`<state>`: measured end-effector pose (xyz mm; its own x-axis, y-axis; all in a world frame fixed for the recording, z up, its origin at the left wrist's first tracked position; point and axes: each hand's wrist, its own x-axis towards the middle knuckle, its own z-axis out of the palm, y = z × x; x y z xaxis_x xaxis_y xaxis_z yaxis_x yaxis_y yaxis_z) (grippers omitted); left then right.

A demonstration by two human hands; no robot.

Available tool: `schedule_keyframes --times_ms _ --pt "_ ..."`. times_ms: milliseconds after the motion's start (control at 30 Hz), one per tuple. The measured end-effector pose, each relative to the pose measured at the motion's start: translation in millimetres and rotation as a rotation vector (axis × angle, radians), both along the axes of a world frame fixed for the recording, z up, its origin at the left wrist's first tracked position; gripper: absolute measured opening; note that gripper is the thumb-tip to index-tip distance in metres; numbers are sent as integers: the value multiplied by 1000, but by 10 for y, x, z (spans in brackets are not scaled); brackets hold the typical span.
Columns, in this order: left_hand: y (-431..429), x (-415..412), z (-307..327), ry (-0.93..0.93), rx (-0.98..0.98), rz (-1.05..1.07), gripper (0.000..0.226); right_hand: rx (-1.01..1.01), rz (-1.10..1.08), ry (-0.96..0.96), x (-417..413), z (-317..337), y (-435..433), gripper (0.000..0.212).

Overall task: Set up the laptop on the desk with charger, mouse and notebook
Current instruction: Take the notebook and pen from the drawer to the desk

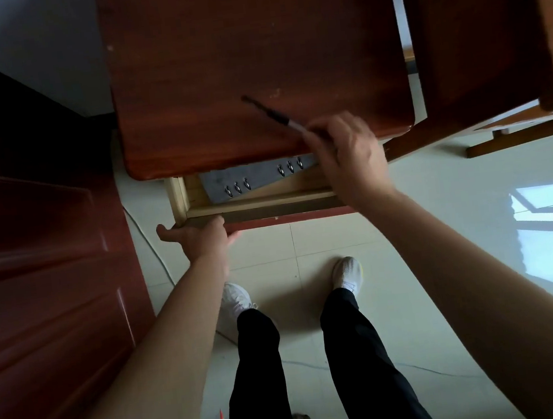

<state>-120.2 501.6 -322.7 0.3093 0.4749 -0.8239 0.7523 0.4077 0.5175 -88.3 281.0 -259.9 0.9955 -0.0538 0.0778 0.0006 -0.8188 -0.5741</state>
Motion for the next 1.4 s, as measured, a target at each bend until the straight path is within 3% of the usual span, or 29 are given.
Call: schedule_keyframes --times_ms 133,300,400,467,500,567,633,667,767,867,933,1000,1067,1267,1400 --pt "-39 -117 3 19 11 33 81 -195 -85 32 379 -17 29 35" --pt "-29 -178 -30 -4 19 21 80 -281 -141 35 380 -77 77 35" --pt "-16 -181 -46 22 -1 33 78 -277 -184 -186 107 -99 104 26" --pt "-1 -195 -64 65 -50 49 76 -113 -67 -199 -125 -160 162 15" --pt "9 -204 -77 82 -67 57 75 -14 -24 -58 -217 -211 190 13" --pt "23 -223 -99 64 -77 79 75 85 -12 431 -289 -354 255 20" --pt "34 -227 -101 25 -83 78 75 186 -175 842 -220 -537 302 31" --pt "39 -219 -98 19 -80 75 76 314 -345 928 -142 -600 313 35" --pt "77 -151 -105 29 -59 105 76 767 -756 952 65 -783 325 43" --pt "111 -97 -101 16 -93 163 70 1033 -871 919 155 -874 392 47" --pt "139 -93 -84 -5 -133 188 53 1163 -929 949 179 -917 439 48" --pt "158 -79 -61 -5 -147 202 32 1210 -944 999 185 -944 459 53" --pt "177 -63 -54 7 -134 189 27 1183 -897 1028 171 -923 462 52" --pt "197 -34 49 31 -157 169 39 1402 -898 845 -116 -679 487 40" --pt "170 4 100 64 -147 168 59 1260 -1046 726 -333 -579 451 47"
